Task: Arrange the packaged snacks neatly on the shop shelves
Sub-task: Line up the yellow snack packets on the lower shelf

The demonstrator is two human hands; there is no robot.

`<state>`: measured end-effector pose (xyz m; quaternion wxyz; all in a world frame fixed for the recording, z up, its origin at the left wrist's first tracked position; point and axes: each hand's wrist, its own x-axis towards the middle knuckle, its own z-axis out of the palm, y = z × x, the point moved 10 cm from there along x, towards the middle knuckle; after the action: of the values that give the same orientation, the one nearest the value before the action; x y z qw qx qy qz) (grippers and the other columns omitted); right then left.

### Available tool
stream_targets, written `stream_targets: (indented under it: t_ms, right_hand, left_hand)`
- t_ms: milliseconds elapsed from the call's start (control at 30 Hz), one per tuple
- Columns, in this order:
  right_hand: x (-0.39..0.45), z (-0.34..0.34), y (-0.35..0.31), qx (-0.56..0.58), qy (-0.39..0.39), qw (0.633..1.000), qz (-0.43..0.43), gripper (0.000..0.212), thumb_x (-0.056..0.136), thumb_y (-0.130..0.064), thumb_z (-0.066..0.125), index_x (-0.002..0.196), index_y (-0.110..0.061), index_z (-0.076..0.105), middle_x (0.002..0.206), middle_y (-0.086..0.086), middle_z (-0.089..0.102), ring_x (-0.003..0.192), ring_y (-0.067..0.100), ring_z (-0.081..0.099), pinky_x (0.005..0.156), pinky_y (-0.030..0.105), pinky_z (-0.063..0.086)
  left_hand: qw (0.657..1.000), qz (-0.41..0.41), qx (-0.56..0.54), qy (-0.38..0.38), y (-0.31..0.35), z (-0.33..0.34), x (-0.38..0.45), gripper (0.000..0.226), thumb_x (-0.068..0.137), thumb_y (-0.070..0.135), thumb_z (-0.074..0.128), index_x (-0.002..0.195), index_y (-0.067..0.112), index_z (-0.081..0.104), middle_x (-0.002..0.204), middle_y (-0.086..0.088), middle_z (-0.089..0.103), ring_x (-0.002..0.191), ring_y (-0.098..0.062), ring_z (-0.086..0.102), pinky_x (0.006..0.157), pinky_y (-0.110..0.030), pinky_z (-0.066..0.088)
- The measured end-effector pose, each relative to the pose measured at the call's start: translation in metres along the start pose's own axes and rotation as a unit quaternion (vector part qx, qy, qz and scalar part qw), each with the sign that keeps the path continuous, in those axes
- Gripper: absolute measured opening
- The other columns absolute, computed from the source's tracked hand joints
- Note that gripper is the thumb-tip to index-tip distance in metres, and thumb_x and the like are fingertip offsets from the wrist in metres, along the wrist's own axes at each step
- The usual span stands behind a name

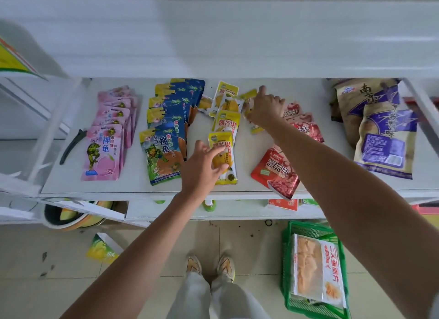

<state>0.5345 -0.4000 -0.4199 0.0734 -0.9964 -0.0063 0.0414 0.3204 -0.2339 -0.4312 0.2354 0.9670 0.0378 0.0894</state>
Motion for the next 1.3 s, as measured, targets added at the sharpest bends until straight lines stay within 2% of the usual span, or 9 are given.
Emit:
stream_targets:
  t_ms: [100, 200, 400, 500, 600, 767, 1033, 1233, 1300]
  right_hand:
    - [0.011, -0.026, 0.021, 0.153, 0.081, 0.983, 0.054, 0.044, 0.097, -0.023, 0.064, 0.136, -0.009, 0.049, 0.122, 0.018, 0.067, 0.116, 0.037, 0.063, 0.096, 0.042, 0.044]
    - [0.008, -0.044, 0.045, 0.354, 0.104, 0.922, 0.121, 0.029, 0.087, -0.025, 0.065, 0.112, -0.013, 0.072, 0.098, 0.007, 0.070, 0.097, 0.030, 0.071, 0.073, 0.036, 0.050]
    - [-0.096, -0.018, 0.020, 0.583, -0.049, 0.809, 0.051, 0.015, 0.104, -0.016, 0.061, 0.103, -0.011, 0.075, 0.082, 0.004, 0.073, 0.058, 0.012, 0.062, 0.048, 0.027, 0.049]
    - [-0.157, -0.020, 0.010, 0.588, -0.085, 0.804, 0.006, 0.019, 0.104, -0.016, 0.063, 0.100, -0.002, 0.075, 0.077, 0.005, 0.072, 0.056, 0.007, 0.062, 0.049, 0.024, 0.051]
    - [-0.208, -0.031, 0.003, 0.595, -0.088, 0.798, -0.022, 0.020, 0.097, -0.022, 0.073, 0.102, -0.003, 0.076, 0.087, 0.019, 0.076, 0.071, 0.022, 0.069, 0.067, 0.044, 0.061]
    - [-0.295, -0.066, -0.003, 0.591, -0.047, 0.802, -0.065, 0.024, 0.094, -0.032, 0.074, 0.100, -0.009, 0.076, 0.081, 0.010, 0.071, 0.072, 0.020, 0.059, 0.068, 0.037, 0.047]
    - [-0.424, -0.088, 0.000, 0.535, -0.003, 0.837, -0.113, 0.040, 0.099, -0.023, 0.072, 0.063, -0.016, 0.055, 0.055, -0.009, 0.040, 0.053, 0.010, 0.035, 0.051, 0.026, 0.027]
    - [-0.461, -0.108, 0.007, 0.549, 0.039, 0.828, -0.110, 0.044, 0.099, -0.024, 0.071, 0.071, 0.004, 0.053, 0.057, 0.000, 0.039, 0.052, 0.013, 0.031, 0.050, 0.027, 0.026]
    - [-0.475, -0.115, 0.003, 0.538, 0.045, 0.833, -0.122, 0.044, 0.100, -0.022, 0.071, 0.064, -0.007, 0.051, 0.052, -0.007, 0.038, 0.048, 0.010, 0.029, 0.047, 0.024, 0.026]
  left_hand:
    - [0.999, 0.029, 0.039, 0.004, 0.007, -0.003, 0.010, 0.050, 0.084, 0.043, 0.083, 0.130, 0.031, 0.068, 0.116, 0.000, 0.054, 0.083, -0.013, 0.066, 0.054, -0.020, 0.044]
    - [0.996, 0.047, 0.068, 0.013, 0.014, -0.004, 0.017, 0.047, 0.086, 0.041, 0.082, 0.129, 0.027, 0.068, 0.117, -0.003, 0.056, 0.082, -0.017, 0.070, 0.057, -0.026, 0.051]
    - [1.000, 0.005, 0.015, 0.010, 0.021, -0.013, 0.026, 0.035, 0.094, 0.042, 0.072, 0.126, 0.027, 0.068, 0.119, -0.002, 0.057, 0.084, -0.020, 0.069, 0.062, -0.030, 0.050]
    - [0.972, -0.085, -0.219, 0.017, 0.024, -0.040, 0.018, 0.030, 0.097, 0.048, 0.059, 0.106, 0.026, 0.076, 0.105, 0.004, 0.069, 0.087, -0.014, 0.069, 0.075, -0.032, 0.054]
    - [0.847, -0.218, -0.483, -0.040, 0.030, -0.059, -0.015, 0.033, 0.106, 0.039, 0.054, 0.090, 0.019, 0.075, 0.081, 0.004, 0.077, 0.073, -0.011, 0.070, 0.068, -0.027, 0.056]
    - [0.858, -0.093, -0.501, -0.062, 0.058, -0.117, -0.088, 0.009, 0.094, 0.029, 0.076, 0.102, 0.024, 0.077, 0.093, 0.008, 0.079, 0.085, -0.006, 0.072, 0.073, -0.023, 0.059]
    - [0.854, -0.078, -0.514, -0.022, 0.067, -0.167, -0.191, 0.007, 0.091, 0.015, 0.080, 0.095, 0.019, 0.075, 0.080, 0.011, 0.077, 0.075, -0.002, 0.070, 0.071, -0.022, 0.058]
    - [0.877, -0.050, -0.475, -0.049, 0.085, -0.186, -0.234, 0.006, 0.092, 0.014, 0.078, 0.092, 0.018, 0.074, 0.081, 0.009, 0.076, 0.082, -0.010, 0.070, 0.073, -0.026, 0.058]
    - [0.883, -0.056, -0.465, -0.040, 0.085, -0.191, -0.241, 0.011, 0.091, 0.011, 0.079, 0.087, 0.020, 0.073, 0.077, 0.011, 0.076, 0.080, -0.010, 0.070, 0.077, -0.029, 0.058]
